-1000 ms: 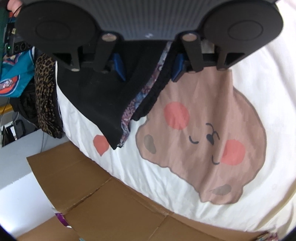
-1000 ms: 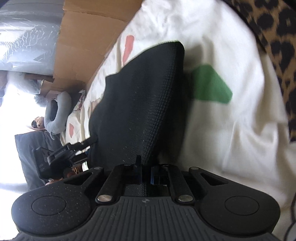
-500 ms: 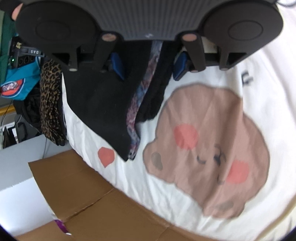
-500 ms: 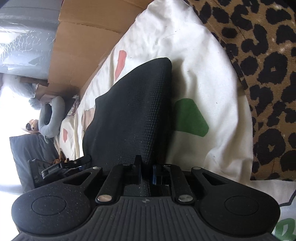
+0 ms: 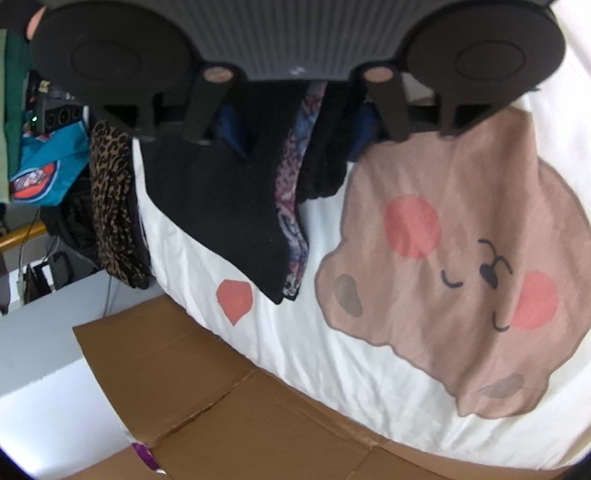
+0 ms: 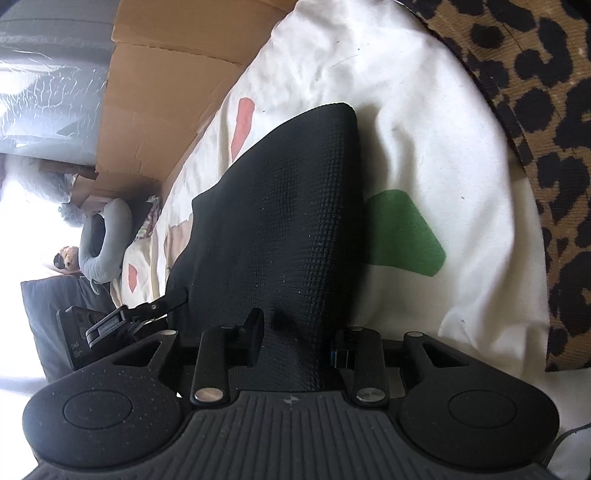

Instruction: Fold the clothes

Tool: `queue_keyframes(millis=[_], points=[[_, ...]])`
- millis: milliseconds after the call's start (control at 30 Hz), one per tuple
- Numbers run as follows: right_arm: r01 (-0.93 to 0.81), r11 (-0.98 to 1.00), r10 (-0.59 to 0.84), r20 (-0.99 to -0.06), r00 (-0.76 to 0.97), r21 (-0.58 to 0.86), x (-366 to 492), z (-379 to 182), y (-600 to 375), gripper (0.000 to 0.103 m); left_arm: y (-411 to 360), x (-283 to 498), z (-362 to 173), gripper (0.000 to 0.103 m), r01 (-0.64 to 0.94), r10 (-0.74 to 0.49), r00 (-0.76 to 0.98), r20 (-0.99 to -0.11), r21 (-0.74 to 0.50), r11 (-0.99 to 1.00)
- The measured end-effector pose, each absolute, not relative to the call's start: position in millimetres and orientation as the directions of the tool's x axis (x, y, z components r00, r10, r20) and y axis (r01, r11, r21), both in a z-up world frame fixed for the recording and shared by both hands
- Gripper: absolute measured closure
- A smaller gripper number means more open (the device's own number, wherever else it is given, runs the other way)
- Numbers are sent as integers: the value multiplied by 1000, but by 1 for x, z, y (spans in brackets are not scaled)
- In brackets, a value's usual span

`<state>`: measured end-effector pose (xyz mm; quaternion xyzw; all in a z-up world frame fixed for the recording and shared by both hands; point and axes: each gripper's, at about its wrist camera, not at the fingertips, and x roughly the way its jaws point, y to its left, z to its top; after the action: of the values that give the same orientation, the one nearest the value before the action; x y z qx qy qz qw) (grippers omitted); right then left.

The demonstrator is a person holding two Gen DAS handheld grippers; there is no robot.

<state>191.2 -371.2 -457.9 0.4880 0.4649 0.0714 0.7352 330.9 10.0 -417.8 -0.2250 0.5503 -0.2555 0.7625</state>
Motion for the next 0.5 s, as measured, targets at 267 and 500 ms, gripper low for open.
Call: queue_keyframes(millis=[267,500], points=[[352,504,552,-607,571,789,188,-457,-379,69,23,334,-418,52,107,-677,252,-692,-675,730],[355,480,558,-591,582,802,190,-463,-380,68,20,340,-421,44,140,-684,260,-682,-674,725]])
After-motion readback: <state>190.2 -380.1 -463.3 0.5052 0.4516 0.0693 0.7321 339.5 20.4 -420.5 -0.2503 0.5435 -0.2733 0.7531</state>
